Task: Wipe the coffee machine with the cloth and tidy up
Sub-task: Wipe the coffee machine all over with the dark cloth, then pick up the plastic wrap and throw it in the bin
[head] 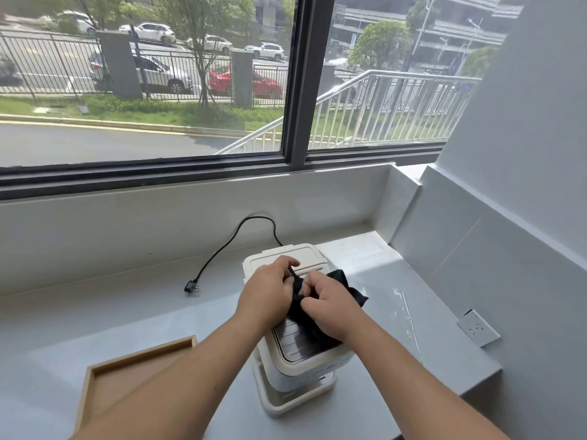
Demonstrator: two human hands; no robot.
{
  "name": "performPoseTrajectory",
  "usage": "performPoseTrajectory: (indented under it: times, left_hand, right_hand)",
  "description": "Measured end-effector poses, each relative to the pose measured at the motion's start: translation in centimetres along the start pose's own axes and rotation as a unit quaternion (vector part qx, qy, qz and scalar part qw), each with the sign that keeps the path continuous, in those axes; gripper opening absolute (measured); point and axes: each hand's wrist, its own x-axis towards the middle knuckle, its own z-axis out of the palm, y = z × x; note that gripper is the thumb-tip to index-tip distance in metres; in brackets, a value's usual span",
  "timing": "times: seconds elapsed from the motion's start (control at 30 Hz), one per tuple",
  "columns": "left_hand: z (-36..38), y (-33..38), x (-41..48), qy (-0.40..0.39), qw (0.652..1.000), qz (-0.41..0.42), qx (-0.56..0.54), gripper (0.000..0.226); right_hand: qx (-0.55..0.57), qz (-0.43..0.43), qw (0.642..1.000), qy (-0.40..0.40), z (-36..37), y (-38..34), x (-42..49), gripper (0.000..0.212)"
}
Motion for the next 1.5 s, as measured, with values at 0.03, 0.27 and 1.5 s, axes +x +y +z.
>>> performPoseTrajectory:
  times: [0.03, 0.27, 1.5]
  left_hand:
    - [-0.2, -0.1, -0.1, -0.009, 1.000, 0.005, 0.001, 0.043]
    - [-0.7, -1.1, -1.8, -0.025, 0.994, 0.074, 0.075, 0.042]
    - [0.1, 7.0, 1.3, 0.015, 0.957, 0.168, 0.234, 0.070]
  right_hand:
    - [-0.006, 0.002, 1.000, 0.003, 0.1, -0.2, -0.1, 0.007]
    - [-0.084, 0.006, 0.996, 0.008, 1.1, -1.7, -0.8, 0.019]
    - [-0.324, -0.078, 0.928, 0.165, -9.5, 2.8, -2.3, 0.060]
